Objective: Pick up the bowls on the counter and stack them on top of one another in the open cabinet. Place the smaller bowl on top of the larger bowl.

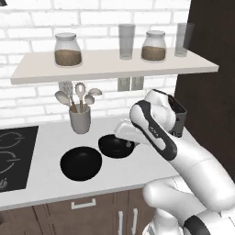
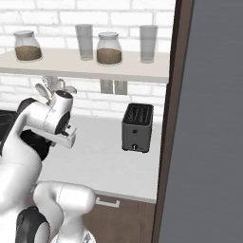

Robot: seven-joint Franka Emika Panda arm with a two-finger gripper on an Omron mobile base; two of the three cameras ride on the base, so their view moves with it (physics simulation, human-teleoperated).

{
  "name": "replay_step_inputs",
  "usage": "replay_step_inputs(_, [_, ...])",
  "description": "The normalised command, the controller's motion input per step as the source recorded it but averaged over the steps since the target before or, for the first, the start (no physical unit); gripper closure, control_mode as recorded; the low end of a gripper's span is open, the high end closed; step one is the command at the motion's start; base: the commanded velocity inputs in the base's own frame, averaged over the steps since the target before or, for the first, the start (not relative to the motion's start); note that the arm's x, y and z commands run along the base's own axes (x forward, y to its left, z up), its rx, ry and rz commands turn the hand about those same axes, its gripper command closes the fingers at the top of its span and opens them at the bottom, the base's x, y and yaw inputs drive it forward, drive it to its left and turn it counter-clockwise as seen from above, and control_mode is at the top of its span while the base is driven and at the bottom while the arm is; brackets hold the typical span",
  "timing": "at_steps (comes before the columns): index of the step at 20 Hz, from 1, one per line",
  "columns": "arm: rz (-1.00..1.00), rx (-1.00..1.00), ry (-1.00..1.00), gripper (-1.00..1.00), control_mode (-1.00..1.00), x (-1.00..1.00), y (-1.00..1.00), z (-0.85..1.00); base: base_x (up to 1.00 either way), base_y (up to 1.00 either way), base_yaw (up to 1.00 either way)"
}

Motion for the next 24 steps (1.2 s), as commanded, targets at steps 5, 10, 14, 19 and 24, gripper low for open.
replay_step_inputs(5, [0.00, -0.02, 0.22, 1.00, -1.00, 0.34, 0.99, -0.01, 0.00, 0.00, 0.00])
replay_step_inputs(10, [0.00, -0.11, 0.00, 1.00, -1.00, 0.12, 0.65, -0.13, 0.00, 0.00, 0.00])
replay_step_inputs(14, [0.00, -0.08, -0.02, 1.00, -1.00, 0.00, 0.25, -0.26, 0.00, 0.00, 0.00])
replay_step_inputs(19, [-0.01, -0.01, -0.23, 1.00, -1.00, 0.00, 0.00, -0.28, 0.00, 0.00, 0.00])
replay_step_inputs(24, [-0.05, 0.00, -0.39, 1.00, -1.00, 0.01, 0.03, -0.25, 0.00, 0.00, 0.00])
